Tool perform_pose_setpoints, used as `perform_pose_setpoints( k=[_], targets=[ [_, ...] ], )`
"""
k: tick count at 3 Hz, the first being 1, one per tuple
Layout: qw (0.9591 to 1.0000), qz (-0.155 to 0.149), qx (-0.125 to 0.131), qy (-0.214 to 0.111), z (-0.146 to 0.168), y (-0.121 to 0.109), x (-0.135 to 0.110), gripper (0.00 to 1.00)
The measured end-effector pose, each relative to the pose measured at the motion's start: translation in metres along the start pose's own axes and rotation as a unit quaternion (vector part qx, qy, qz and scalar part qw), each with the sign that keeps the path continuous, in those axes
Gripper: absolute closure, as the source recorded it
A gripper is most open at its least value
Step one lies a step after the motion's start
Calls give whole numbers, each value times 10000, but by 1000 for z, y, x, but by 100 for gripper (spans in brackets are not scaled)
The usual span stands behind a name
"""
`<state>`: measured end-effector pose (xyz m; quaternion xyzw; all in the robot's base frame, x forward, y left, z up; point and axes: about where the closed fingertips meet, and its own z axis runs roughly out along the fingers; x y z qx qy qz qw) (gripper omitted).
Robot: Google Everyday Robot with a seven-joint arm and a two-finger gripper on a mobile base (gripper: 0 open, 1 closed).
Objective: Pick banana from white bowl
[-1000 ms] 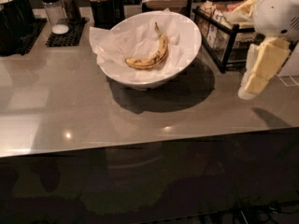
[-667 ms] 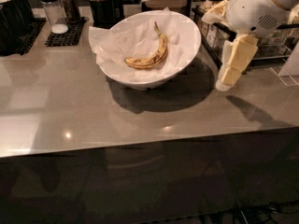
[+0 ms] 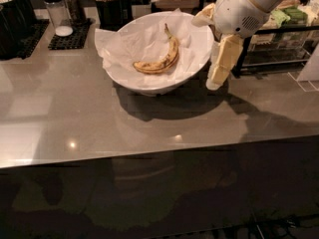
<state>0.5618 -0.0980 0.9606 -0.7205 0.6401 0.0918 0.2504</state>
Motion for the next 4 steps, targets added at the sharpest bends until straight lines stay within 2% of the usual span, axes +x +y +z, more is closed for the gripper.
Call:
perform_pose_setpoints(
  k=[1, 2, 3, 4],
  targets=[
    [9999, 10, 52, -97, 3, -11, 0, 0],
    [9996, -169, -62, -195, 16, -36, -8, 0],
    [9995, -208, 50, -244, 11, -43, -14, 18],
    [9995, -207, 47, -245, 12, -43, -14, 41]
  ],
)
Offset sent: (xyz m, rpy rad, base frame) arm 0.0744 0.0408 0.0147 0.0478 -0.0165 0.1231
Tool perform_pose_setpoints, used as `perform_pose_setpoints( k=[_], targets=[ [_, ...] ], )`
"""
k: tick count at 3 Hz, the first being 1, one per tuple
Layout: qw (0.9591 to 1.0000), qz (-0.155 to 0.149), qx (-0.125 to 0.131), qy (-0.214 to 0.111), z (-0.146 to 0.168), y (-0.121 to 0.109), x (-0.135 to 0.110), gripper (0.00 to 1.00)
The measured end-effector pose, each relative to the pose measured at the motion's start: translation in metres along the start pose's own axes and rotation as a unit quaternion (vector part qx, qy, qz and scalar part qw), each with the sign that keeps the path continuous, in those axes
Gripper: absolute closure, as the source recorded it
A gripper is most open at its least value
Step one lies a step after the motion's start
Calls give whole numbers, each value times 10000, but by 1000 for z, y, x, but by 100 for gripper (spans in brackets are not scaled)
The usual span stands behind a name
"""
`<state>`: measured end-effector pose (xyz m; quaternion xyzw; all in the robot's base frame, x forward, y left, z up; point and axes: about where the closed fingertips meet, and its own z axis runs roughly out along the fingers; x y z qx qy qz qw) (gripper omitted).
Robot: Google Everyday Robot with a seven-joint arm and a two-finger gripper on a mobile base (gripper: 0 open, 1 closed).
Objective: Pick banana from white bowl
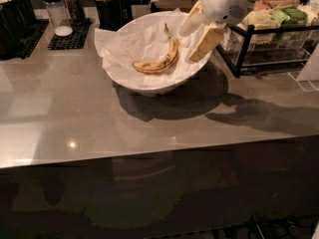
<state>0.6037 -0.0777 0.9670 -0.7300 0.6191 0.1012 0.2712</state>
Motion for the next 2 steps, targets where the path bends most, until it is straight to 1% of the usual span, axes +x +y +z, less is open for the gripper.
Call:
perform_pose_setpoints(
  k=[1, 2],
  targets=[
    [9999, -97, -22, -103, 10, -7, -5, 43],
    [9989, -357, -201, -248, 32, -21, -18, 27]
  ],
)
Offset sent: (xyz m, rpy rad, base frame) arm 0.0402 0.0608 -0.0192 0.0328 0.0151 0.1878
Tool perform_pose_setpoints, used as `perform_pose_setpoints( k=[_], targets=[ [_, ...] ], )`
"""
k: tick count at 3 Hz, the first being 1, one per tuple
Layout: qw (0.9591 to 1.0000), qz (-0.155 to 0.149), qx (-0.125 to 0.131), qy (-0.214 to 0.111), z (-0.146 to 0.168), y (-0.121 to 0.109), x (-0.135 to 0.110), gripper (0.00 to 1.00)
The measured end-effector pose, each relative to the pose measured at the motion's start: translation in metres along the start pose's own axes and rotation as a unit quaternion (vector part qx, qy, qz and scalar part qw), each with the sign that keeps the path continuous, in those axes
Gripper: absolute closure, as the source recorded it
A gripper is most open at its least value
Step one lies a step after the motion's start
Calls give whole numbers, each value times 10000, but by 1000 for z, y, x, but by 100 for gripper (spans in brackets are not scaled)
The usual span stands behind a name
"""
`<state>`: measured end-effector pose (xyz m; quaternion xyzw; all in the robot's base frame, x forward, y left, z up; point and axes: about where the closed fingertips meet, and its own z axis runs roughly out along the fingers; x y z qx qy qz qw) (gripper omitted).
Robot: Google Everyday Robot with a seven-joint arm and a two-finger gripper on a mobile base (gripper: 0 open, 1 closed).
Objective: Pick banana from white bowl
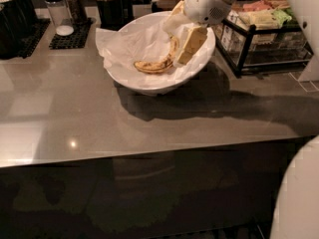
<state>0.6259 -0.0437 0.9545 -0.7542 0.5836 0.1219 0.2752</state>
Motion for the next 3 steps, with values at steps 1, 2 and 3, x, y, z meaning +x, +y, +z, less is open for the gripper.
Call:
perform_pose_setpoints(
  k=[1, 2, 3],
  targets=[
    [9997, -187, -130, -119, 18, -13, -8, 24],
    [9994, -186, -200, -230, 34, -21, -3, 27],
    [9988, -109, -215, -415, 51, -30, 9, 31]
  ],
)
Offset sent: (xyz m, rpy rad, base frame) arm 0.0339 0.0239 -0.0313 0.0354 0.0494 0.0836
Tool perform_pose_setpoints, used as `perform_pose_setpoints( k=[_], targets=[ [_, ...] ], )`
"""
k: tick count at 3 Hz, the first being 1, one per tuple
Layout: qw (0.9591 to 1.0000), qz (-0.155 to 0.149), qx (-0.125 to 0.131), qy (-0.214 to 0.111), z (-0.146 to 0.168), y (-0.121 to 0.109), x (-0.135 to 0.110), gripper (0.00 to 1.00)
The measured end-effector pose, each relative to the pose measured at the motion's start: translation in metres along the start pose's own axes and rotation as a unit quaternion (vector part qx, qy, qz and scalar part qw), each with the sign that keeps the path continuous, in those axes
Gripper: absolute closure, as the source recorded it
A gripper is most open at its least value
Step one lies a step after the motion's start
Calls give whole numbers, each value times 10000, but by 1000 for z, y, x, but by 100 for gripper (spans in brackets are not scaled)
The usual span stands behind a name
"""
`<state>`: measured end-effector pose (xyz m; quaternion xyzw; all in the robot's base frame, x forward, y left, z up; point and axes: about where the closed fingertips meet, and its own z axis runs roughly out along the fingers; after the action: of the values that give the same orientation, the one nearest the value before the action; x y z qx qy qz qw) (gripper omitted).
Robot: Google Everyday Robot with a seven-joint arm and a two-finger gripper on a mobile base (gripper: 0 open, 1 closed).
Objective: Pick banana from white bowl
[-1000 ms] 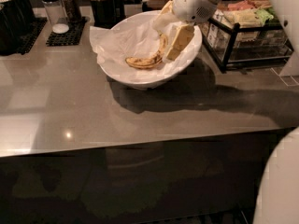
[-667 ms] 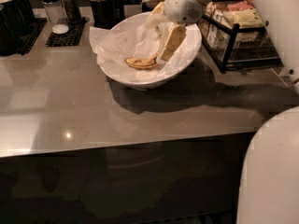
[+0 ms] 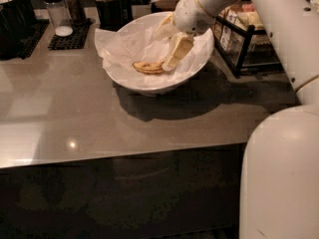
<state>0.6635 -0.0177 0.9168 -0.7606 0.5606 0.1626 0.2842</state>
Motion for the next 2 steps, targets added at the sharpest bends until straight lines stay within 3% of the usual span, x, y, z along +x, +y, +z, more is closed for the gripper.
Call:
perform_pose_setpoints(
  k=[2],
  targets=[
    [9995, 115, -248, -155, 42, -14, 21, 30]
  ],
)
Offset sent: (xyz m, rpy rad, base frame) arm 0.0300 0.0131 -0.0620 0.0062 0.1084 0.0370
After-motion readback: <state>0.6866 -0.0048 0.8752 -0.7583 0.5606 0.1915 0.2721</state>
